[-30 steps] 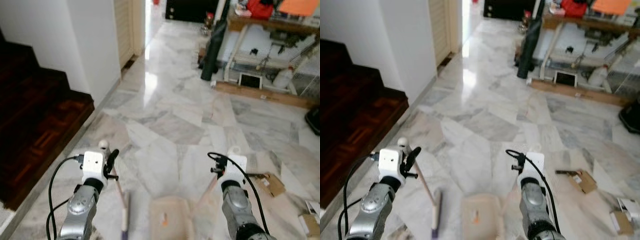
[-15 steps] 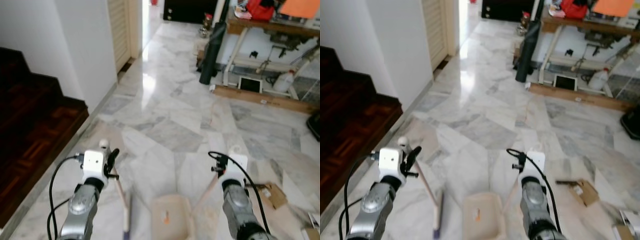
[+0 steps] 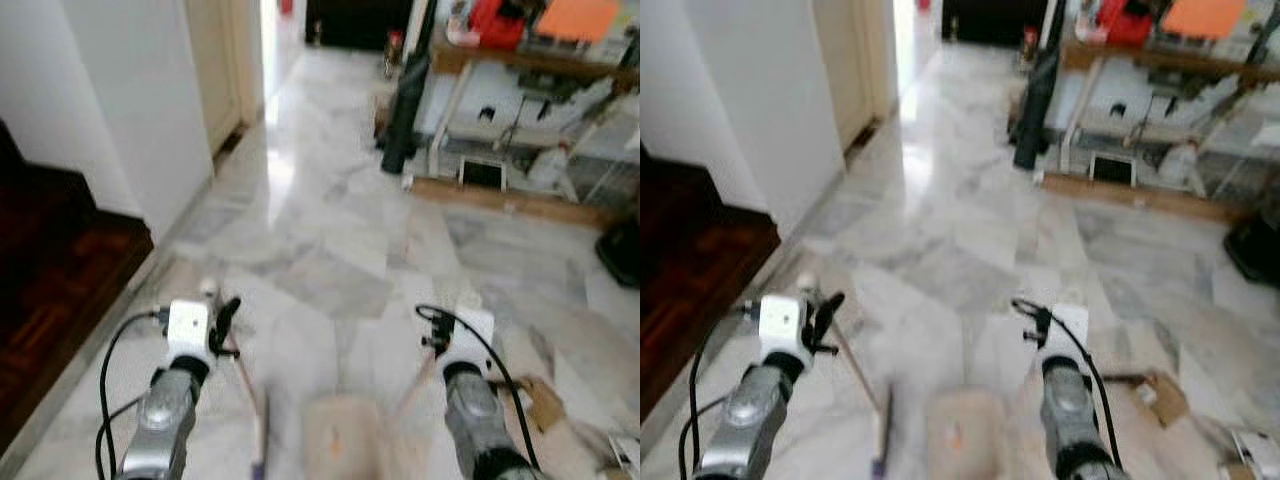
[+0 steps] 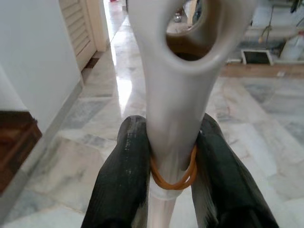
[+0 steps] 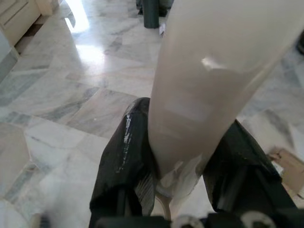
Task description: Sweep floor
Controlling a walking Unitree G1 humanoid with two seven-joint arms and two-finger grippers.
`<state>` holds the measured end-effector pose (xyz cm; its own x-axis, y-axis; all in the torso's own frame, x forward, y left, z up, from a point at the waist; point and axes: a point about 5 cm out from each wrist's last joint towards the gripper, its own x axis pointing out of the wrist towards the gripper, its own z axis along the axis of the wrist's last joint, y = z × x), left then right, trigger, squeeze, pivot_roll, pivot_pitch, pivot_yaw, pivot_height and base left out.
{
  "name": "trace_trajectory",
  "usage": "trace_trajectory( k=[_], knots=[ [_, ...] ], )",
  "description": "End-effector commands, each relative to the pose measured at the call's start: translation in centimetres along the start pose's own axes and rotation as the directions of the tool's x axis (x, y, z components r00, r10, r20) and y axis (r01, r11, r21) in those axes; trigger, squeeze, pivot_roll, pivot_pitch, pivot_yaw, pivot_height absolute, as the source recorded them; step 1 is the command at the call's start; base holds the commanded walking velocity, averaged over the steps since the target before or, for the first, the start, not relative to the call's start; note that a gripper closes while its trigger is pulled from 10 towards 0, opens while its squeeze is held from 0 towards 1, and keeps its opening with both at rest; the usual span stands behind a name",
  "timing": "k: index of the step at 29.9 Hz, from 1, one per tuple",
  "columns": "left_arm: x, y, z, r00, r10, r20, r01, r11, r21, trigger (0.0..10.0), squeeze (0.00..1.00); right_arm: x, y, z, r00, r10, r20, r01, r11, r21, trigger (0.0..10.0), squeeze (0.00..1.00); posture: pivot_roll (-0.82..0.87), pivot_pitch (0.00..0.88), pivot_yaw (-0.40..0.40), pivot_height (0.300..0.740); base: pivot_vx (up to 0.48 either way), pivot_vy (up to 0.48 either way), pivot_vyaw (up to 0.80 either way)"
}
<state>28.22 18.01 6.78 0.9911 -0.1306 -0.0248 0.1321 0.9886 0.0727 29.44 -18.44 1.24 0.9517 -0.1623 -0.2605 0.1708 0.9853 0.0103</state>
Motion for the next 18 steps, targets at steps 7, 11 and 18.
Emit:
trace_trajectory(
  k=[7, 11, 18],
  knots=[
    [0.39, -0.50, 0.55, 1.000, -0.017, 0.024, 0.017, 1.000, -0.005, 10.0, 0.00, 0.25, -0.87, 0.54, 0.999, -0.029, 0.019, 0.030, 1.000, -0.010, 10.0, 0.00, 0.08, 0.018, -0.036, 0.740, 0.343, 0.000, 0.00],
    [0.42, -0.53, 0.55, 1.000, -0.018, 0.023, 0.018, 1.000, -0.005, 10.0, 0.00, 0.24, -0.89, 0.51, 0.999, -0.028, 0.016, 0.028, 1.000, -0.009, 10.0, 0.00, 0.08, 0.017, -0.037, 0.740, 0.341, 0.000, 0.00],
    [0.41, -0.55, 0.55, 1.000, -0.019, 0.022, 0.019, 1.000, -0.006, 10.0, 0.00, 0.23, -0.79, 0.49, 1.000, -0.026, 0.015, 0.026, 1.000, -0.010, 10.0, 0.00, 0.08, 0.018, -0.038, 0.740, 0.340, 0.000, 0.00]
  ],
)
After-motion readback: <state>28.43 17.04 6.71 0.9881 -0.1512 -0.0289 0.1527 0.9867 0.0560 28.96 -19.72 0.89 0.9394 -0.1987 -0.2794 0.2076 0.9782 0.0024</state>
